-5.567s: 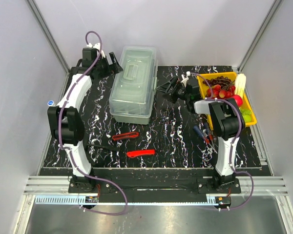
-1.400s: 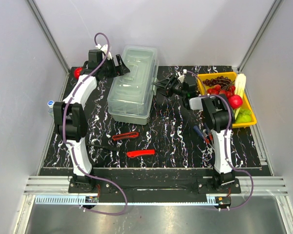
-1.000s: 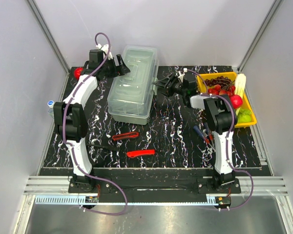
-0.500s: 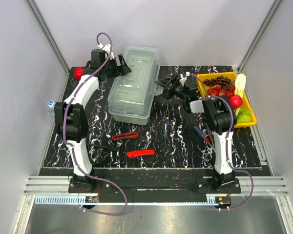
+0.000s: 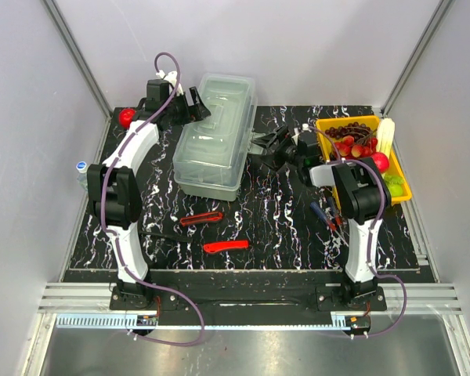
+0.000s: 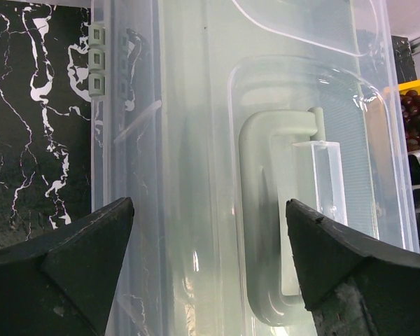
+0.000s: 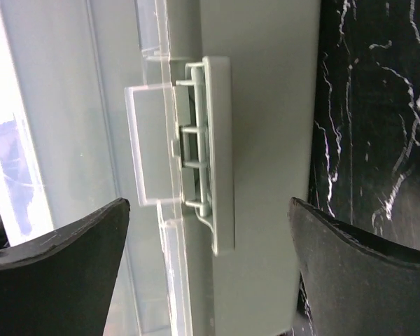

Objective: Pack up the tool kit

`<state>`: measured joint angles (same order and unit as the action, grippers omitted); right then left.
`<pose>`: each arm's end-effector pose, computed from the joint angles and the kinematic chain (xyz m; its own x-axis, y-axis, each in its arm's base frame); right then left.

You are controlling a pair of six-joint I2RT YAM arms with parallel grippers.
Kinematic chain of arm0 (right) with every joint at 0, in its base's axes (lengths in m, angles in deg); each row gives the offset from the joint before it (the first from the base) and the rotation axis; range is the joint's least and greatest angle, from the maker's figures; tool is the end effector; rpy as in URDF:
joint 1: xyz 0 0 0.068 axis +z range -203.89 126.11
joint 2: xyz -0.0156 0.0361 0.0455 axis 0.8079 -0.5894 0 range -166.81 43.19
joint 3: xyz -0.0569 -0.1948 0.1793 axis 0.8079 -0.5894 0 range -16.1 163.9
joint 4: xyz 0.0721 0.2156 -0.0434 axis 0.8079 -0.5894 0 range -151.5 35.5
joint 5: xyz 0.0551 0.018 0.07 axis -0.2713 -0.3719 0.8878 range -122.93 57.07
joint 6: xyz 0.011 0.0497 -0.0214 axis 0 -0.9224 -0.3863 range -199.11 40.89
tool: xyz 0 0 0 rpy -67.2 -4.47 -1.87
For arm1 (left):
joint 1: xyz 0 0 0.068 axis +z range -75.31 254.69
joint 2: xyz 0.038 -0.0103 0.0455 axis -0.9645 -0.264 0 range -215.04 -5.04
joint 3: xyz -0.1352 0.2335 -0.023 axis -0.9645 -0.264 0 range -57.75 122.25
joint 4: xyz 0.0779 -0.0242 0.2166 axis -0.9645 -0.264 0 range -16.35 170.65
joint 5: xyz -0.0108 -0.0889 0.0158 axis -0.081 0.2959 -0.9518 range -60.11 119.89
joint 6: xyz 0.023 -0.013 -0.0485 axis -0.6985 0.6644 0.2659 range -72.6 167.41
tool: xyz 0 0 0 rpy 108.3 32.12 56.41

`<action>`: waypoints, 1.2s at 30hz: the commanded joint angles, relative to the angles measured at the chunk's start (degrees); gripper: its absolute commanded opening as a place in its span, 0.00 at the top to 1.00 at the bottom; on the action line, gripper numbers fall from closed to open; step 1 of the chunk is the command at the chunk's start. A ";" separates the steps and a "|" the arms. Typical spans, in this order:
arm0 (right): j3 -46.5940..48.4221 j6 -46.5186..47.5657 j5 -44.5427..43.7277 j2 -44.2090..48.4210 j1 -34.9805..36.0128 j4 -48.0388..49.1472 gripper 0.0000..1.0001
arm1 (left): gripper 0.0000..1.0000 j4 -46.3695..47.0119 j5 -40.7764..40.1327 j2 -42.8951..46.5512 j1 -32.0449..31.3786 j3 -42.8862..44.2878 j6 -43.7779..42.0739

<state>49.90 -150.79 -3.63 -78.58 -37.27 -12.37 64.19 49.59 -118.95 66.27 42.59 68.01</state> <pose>0.4077 0.1408 0.1689 -0.7404 0.6431 -0.1958 -0.0069 0.2840 0.9588 0.4351 -0.0772 0.3066 -0.6136 -0.2442 -0.7509 0.2250 0.8575 -0.4627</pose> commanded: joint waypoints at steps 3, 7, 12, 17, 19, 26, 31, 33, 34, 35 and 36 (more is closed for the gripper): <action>-2.45 7.16 -3.37 10.14 -2.12 -6.96 0.01 | 0.06 -11.48 0.43 0.79 -1.95 -1.73 -2.05; 0.18 11.64 -3.55 12.00 -2.30 -15.84 0.00 | 0.05 -13.32 -0.89 2.37 -1.77 0.91 -3.63; 1.94 14.37 -3.11 12.53 -2.56 -20.41 0.03 | 0.04 -14.47 -2.73 5.09 -1.68 2.50 -4.16; 3.00 18.41 -3.63 14.37 -2.47 -25.16 0.05 | 0.05 -14.55 -6.41 7.65 -1.86 3.46 -4.69; 3.35 19.91 -3.72 15.86 -2.56 -26.13 0.06 | 0.06 -15.52 -9.49 7.91 -1.86 3.99 -5.04; 13.88 28.08 -3.19 20.87 -2.30 -38.25 0.06 | 0.03 -16.40 -11.27 13.70 -1.33 4.69 -3.82; 19.24 28.18 -3.37 21.32 -1.42 -41.69 0.12 | 0.01 -16.66 -12.93 17.75 1.21 4.35 -2.15; 23.36 28.61 -1.80 19.31 -0.02 -45.80 0.23 | 0.04 -16.58 -13.46 18.63 2.36 1.29 -1.27; 27.39 29.66 -0.92 18.08 0.77 -48.08 0.29 | 0.06 -16.58 -12.16 18.89 2.80 -0.47 -0.92; 30.48 30.45 -0.48 16.76 1.91 -50.02 0.32 | 0.08 -16.58 -10.58 18.98 3.24 -2.75 -0.56; 32.68 31.50 -0.73 15.70 3.14 -51.95 0.34 | 0.09 -16.58 -9.35 19.33 3.33 -4.43 -0.13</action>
<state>73.37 -123.31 -6.23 -59.96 -38.31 -56.17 47.40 38.56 -101.64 68.08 43.42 65.67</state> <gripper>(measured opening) 0.698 0.934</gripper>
